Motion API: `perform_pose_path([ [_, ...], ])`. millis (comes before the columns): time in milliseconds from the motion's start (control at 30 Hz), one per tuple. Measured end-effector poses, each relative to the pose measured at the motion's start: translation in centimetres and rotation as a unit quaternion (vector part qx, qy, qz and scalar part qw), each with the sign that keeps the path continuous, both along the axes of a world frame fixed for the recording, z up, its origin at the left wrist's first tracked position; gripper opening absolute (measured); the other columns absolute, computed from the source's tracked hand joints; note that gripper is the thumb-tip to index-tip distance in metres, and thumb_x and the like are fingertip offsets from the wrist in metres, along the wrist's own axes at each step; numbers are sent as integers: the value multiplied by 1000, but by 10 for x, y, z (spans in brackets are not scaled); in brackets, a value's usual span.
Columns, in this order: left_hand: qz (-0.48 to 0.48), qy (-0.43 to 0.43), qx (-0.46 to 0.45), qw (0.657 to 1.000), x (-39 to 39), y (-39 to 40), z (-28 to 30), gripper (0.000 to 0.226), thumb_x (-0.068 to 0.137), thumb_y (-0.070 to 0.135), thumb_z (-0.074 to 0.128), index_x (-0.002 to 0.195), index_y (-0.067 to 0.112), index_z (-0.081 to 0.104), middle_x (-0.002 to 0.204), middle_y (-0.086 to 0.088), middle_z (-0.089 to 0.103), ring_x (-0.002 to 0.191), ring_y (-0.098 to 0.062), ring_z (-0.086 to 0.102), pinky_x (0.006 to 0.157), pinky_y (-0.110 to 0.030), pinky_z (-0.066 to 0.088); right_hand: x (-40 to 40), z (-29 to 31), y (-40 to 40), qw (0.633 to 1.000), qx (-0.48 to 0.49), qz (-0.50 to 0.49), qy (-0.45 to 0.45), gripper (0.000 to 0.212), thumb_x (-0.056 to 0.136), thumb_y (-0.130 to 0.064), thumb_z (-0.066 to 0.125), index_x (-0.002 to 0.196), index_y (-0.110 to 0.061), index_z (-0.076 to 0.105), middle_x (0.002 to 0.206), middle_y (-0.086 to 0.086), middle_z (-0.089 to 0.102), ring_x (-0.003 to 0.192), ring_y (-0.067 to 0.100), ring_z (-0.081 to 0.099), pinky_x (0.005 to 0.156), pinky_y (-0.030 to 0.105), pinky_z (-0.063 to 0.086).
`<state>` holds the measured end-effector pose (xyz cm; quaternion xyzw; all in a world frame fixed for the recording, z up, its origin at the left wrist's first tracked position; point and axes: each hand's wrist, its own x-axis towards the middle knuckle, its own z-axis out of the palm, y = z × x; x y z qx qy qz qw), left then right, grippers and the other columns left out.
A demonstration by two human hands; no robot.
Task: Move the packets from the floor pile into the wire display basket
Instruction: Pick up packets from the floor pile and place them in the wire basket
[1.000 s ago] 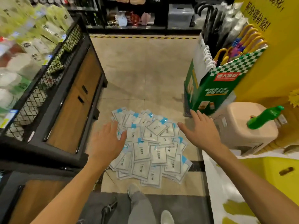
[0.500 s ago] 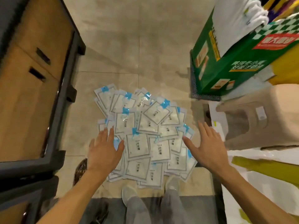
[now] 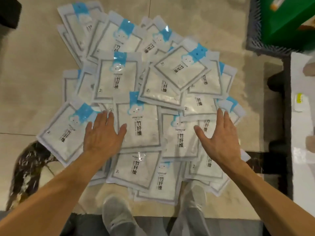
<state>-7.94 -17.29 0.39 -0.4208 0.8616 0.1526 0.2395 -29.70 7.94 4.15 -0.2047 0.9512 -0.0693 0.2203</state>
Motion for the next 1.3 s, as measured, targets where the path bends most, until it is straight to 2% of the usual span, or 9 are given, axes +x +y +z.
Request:
perform_pose_path([
  [233,58,52,42,996,-3,-7,-112,105,91,76,41,163,14,-5,171,-10,-5,158,-25,-3,127,-52,4,13,-135,6,990,-25,-115,-72,130,77,-83,46,160,4,-5,171,21,-7,159,28,-7,129,39,-3],
  [400,146,132,66,978,-11,-23,-121,130,54,78,70,159,19,22,166,-7,15,154,-27,18,124,-59,8,18,-166,7,981,-97,-161,-49,129,77,-83,52,162,1,6,171,19,-1,159,26,-4,129,44,-2],
  [500,206,195,95,954,-17,-19,-112,114,56,54,93,150,24,37,159,-2,24,145,-22,34,125,-56,5,16,-165,13,967,-171,-188,-34,115,75,-79,59,155,0,35,163,22,28,153,32,23,125,53,19],
  [667,234,216,52,947,-21,-13,-95,67,62,42,95,110,15,56,153,-4,32,142,-25,27,118,-38,19,-6,-144,22,955,-203,-217,-25,65,62,-62,75,93,-9,56,107,8,59,104,24,54,95,52,49],
  [800,291,278,146,904,-16,-3,-70,42,72,35,91,98,19,62,130,4,56,126,-25,53,106,-33,40,-17,-113,25,899,-278,-286,-179,21,83,-18,84,93,-17,66,87,-1,75,77,13,73,66,30,60],
  [900,394,347,299,797,-11,4,-45,20,88,8,76,99,21,65,100,7,77,96,-14,73,74,-24,60,-17,-83,32,858,-304,-298,-288,25,89,-4,76,111,-12,66,94,1,80,84,19,77,68,32,61],
  [1000,401,349,324,782,-3,9,-16,27,93,8,71,117,17,62,105,3,75,90,-11,73,69,-23,60,-17,-47,37,843,-320,-300,-312,34,89,0,74,121,-9,65,109,11,78,100,32,75,85,46,60],
  [1100,410,358,345,765,10,8,21,40,90,12,74,127,18,62,114,-1,75,101,-19,73,85,-35,58,-17,1,36,831,-326,-309,-329,31,88,3,72,116,-9,68,107,12,78,97,32,76,81,46,63],
  [1300,440,366,410,710,31,-15,136,43,78,15,72,121,18,68,112,-10,77,102,-32,74,77,-42,64,-25,126,3,810,-351,-294,-367,38,79,-8,73,117,-11,69,111,13,78,99,31,76,82,48,63],
])
